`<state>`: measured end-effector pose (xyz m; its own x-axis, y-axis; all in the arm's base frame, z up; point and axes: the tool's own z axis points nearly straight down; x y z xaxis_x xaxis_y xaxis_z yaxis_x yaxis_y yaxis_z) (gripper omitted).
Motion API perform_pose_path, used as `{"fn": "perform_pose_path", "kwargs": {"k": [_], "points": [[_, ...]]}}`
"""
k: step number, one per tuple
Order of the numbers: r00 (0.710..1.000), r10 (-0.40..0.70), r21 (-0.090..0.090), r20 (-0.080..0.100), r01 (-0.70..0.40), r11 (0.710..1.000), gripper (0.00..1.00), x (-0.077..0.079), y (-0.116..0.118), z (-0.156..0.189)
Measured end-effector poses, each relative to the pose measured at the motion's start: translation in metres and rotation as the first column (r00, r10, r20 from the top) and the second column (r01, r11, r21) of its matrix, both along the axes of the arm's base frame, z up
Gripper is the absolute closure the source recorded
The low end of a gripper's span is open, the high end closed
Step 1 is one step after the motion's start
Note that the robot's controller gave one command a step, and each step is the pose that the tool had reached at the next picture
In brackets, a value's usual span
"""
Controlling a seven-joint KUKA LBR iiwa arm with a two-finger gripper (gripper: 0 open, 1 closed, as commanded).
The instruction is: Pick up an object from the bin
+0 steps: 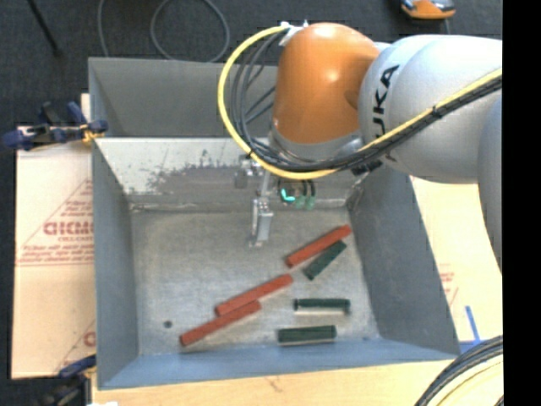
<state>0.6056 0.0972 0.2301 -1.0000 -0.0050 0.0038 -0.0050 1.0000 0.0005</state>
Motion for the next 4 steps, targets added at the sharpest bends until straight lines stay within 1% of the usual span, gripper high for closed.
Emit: {"fn": "perform_pose_path", "kwargs": {"k": [1,2,3,4], "points": [[0.998,0.069,-0.002,-0.001,-0.069,0.998,0.00,-0.021,-0.004,-0.131],[0.982,0.190,-0.003,0.005,-0.190,0.982,0.00,-0.029,-0.085,-0.160],[0.877,0.481,-0.002,0.008,-0.481,0.877,0.00,-0.103,-0.037,-0.157],[0.880,0.475,-0.001,0.009,-0.475,0.880,1.00,-0.103,-0.037,-0.157]]}}
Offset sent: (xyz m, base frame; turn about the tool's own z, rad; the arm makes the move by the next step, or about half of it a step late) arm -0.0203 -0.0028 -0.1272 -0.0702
